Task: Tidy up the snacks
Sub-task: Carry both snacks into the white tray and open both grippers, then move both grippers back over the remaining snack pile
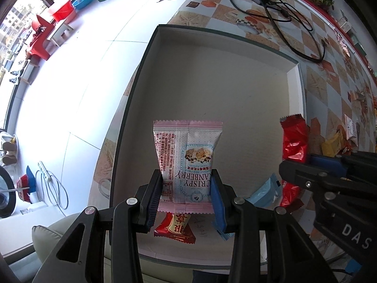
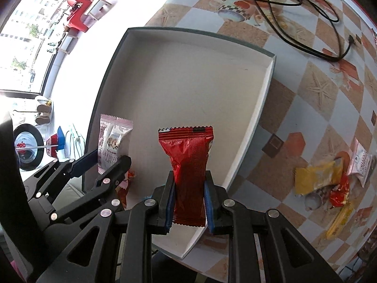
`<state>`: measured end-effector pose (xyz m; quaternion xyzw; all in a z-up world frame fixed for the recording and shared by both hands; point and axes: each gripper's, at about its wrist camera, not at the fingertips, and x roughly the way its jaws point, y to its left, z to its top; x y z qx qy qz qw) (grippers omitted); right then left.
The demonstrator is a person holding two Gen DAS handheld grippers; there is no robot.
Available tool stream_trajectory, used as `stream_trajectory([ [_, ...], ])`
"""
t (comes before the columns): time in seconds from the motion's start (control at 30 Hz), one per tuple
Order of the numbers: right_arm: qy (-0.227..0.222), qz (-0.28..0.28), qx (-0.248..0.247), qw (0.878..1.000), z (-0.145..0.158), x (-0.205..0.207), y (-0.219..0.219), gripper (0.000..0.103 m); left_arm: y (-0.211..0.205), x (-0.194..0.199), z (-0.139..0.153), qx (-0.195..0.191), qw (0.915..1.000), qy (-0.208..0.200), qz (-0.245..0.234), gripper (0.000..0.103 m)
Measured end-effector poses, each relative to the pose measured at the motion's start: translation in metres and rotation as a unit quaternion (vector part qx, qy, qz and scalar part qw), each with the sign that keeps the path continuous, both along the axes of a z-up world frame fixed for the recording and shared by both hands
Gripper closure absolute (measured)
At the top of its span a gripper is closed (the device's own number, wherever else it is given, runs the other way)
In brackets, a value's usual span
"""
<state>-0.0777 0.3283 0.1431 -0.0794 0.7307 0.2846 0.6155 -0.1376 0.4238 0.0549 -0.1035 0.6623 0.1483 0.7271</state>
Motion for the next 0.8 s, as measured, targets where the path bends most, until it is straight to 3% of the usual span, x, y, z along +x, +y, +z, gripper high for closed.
stream_trajectory([
  [0.2, 0.005, 0.003, -0.005, 1.000, -0.003, 0.000, 0.004, 0.080, -0.001, 0.000, -0.002, 0.002, 1.0000, 0.008, -0.004, 0.056],
  [0.27, 0.010, 0.004, -0.009, 1.000, -0.005, 0.000, 0.005, 0.080, -0.002, -0.001, -0.002, 0.009, 0.9999, 0.010, -0.004, 0.035],
  [0.37, 0.012, -0.001, -0.016, 1.000, -0.005, 0.001, 0.002, 0.079, -0.002, -0.004, 0.002, 0.010, 0.9999, 0.002, 0.001, 0.023],
  [0.4, 0.014, -0.005, -0.016, 1.000, -0.006, 0.002, 0.000, 0.073, -0.002, -0.005, 0.003, 0.009, 1.0000, 0.002, 0.001, 0.023],
  [0.43, 0.015, -0.008, -0.017, 1.000, -0.006, 0.003, -0.002, 0.049, -0.003, -0.004, 0.003, 0.009, 0.9999, 0.004, -0.001, 0.023],
  [0.5, 0.011, -0.018, -0.013, 1.000, -0.004, 0.004, -0.008, 0.017, -0.006, -0.002, 0.003, 0.014, 0.9998, 0.008, -0.008, 0.023],
  [0.63, 0.001, -0.036, -0.013, 0.999, 0.001, 0.006, -0.024, 0.014, -0.017, 0.001, 0.008, 0.021, 0.9995, 0.004, -0.021, 0.023],
  [0.7, -0.001, -0.045, -0.023, 0.999, 0.000, 0.006, -0.035, 0.000, -0.023, 0.002, 0.010, 0.015, 0.9995, 0.000, -0.026, 0.023],
  [0.8, -0.020, -0.064, -0.038, 0.997, 0.000, 0.003, -0.062, 0.000, -0.036, 0.003, 0.017, 0.010, 0.9991, -0.007, -0.041, 0.023],
])
